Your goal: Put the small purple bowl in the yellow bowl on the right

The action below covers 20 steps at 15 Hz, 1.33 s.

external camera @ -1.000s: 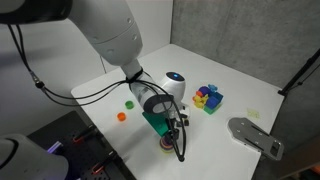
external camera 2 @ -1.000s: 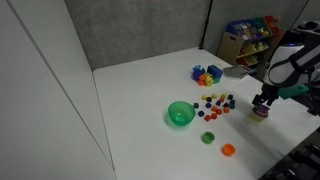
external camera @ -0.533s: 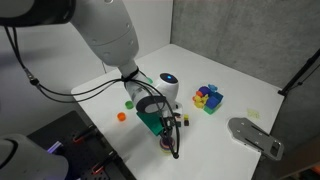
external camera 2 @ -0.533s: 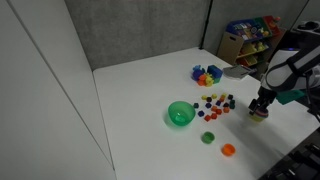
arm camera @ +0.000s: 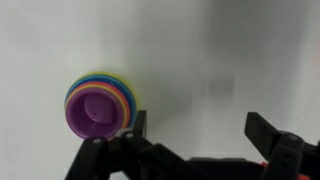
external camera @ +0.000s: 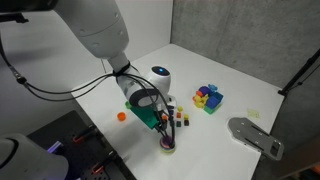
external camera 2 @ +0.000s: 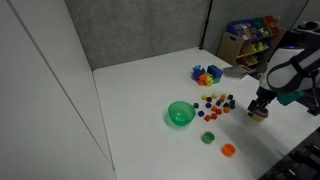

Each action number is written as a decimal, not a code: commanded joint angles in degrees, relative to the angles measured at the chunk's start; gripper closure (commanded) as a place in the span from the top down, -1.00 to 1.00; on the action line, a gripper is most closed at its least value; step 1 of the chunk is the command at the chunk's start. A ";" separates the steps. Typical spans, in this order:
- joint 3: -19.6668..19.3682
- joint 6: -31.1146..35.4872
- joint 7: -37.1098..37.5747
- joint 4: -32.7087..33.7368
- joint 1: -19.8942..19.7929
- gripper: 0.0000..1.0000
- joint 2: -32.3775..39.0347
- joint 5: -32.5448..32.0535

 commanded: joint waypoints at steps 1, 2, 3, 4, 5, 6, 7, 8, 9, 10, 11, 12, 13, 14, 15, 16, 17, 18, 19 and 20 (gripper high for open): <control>-1.99 -1.92 4.34 -3.18 4.75 1.00 -6.67 -2.16; -2.50 -2.64 5.66 -3.34 6.09 1.00 -8.10 -2.57; -2.94 -3.43 7.23 -3.42 7.34 1.00 -9.75 -3.01; -3.10 -4.44 8.43 -3.27 8.26 1.00 -11.25 -3.37; -3.05 -5.81 9.54 -2.82 9.04 1.00 -12.85 -3.40; -2.98 -7.46 10.45 -2.34 9.74 1.00 -14.49 -3.61; -2.67 -9.19 11.16 -1.96 10.20 1.00 -16.58 -3.51; -2.45 -10.57 11.72 -1.68 10.58 1.00 -18.36 -3.58; -2.27 -12.84 12.12 -1.11 10.98 1.00 -20.34 -3.83; -2.14 -15.78 12.34 -0.32 11.31 1.00 -21.80 -4.33; -2.12 -20.02 13.00 0.86 11.68 1.00 -23.12 -5.72; -1.84 -23.88 13.49 2.04 11.84 1.00 -24.20 -6.33; -1.53 -27.54 13.93 3.29 11.91 1.00 -25.07 -6.82; -1.29 -30.18 14.29 4.28 11.95 1.00 -25.84 -7.33; -1.06 -32.30 14.51 5.11 11.98 1.00 -26.40 -7.65; -0.89 -33.85 14.68 5.78 11.99 1.00 -26.85 -8.00; -0.75 -34.68 15.01 6.18 11.94 1.00 -27.18 -8.51; -0.90 -32.08 12.86 4.93 11.67 1.00 -26.46 -6.69; -0.85 -32.44 12.95 5.15 11.68 1.00 -26.67 -6.81; -0.85 -32.41 12.95 5.06 11.68 1.00 -26.60 -6.81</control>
